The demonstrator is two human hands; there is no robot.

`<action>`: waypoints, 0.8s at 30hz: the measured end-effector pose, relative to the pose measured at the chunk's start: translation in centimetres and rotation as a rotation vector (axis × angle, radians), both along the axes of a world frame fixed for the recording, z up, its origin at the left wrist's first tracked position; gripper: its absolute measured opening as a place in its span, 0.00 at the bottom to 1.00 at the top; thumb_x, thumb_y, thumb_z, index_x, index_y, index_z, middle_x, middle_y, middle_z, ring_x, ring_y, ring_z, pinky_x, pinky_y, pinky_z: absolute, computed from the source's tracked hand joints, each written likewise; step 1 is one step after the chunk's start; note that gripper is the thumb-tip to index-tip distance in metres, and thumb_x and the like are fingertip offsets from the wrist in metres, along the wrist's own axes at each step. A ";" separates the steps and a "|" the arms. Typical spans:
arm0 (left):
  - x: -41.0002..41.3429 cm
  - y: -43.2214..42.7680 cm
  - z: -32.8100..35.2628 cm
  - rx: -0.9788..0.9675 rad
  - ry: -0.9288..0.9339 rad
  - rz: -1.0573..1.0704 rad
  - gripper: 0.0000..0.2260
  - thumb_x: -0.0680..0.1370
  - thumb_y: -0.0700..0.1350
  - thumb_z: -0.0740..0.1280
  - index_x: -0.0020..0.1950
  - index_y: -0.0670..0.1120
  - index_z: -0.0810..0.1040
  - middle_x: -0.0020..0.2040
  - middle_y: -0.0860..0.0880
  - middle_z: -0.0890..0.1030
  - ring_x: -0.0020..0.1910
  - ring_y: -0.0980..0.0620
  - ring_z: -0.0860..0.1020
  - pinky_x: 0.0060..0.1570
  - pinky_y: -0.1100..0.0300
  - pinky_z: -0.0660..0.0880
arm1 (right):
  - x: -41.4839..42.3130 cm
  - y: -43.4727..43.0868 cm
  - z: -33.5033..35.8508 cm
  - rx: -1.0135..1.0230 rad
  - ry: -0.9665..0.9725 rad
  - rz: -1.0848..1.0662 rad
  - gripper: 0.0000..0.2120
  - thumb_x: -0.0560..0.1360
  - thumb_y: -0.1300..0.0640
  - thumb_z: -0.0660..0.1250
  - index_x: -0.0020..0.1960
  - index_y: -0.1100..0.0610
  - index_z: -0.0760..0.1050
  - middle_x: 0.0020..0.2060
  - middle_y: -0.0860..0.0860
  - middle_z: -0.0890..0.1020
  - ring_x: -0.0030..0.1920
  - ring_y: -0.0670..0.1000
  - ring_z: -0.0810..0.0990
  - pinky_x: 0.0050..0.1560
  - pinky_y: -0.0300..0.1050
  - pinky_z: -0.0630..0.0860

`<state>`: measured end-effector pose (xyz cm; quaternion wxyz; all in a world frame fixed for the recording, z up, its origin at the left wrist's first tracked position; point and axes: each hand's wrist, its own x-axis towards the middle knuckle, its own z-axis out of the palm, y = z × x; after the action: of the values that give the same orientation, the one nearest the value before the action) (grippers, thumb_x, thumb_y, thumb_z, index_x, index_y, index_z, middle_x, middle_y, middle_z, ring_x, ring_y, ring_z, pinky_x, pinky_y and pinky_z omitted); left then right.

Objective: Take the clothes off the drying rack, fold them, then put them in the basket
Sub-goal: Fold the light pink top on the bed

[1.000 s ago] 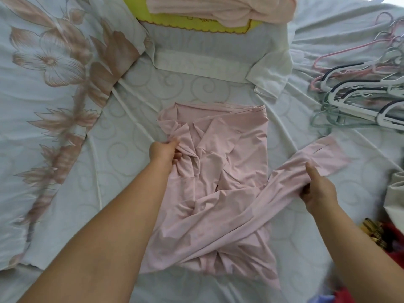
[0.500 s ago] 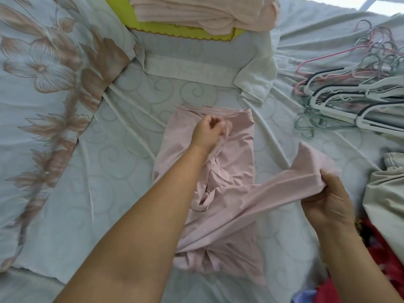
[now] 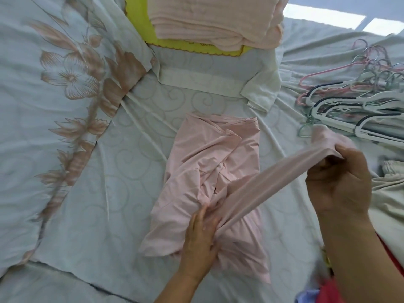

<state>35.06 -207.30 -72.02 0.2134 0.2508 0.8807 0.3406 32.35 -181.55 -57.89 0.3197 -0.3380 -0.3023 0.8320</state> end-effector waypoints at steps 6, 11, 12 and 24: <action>-1.5 -1.9 2.9 0.192 -0.635 0.223 0.07 0.68 0.50 0.63 0.43 0.50 0.76 0.36 0.61 0.76 0.37 0.63 0.72 0.38 0.64 0.68 | -3.1 -1.4 3.0 0.142 -0.006 -0.053 0.08 0.76 0.70 0.56 0.42 0.59 0.69 0.26 0.46 0.77 0.27 0.43 0.76 0.31 0.35 0.75; -4.1 -4.8 3.1 0.349 -1.076 0.471 0.09 0.73 0.43 0.69 0.52 0.43 0.79 0.47 0.47 0.83 0.45 0.49 0.79 0.45 0.56 0.75 | -11.1 -3.5 -0.9 0.400 -0.208 0.260 0.02 0.75 0.66 0.64 0.47 0.62 0.73 0.38 0.52 0.77 0.39 0.50 0.77 0.41 0.43 0.77; -4.8 -5.0 2.7 0.345 -1.078 0.524 0.09 0.75 0.41 0.68 0.55 0.44 0.78 0.50 0.46 0.83 0.49 0.48 0.80 0.49 0.54 0.76 | -12.3 -3.9 -2.3 0.450 -0.313 0.427 0.07 0.76 0.63 0.65 0.53 0.62 0.74 0.42 0.52 0.77 0.42 0.49 0.77 0.43 0.43 0.76; -4.9 -8.1 0.5 0.193 -1.103 0.572 0.09 0.73 0.38 0.70 0.53 0.40 0.79 0.47 0.46 0.84 0.47 0.48 0.81 0.49 0.58 0.77 | 2.9 -8.6 -14.3 0.799 -1.085 0.802 0.04 0.74 0.64 0.64 0.44 0.63 0.77 0.44 0.58 0.77 0.44 0.55 0.75 0.41 0.43 0.68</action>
<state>30.15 -215.37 -71.55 0.5130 -0.1894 0.6386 0.5415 35.29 -190.11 -72.20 -0.1003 -0.4218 -0.7916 0.4306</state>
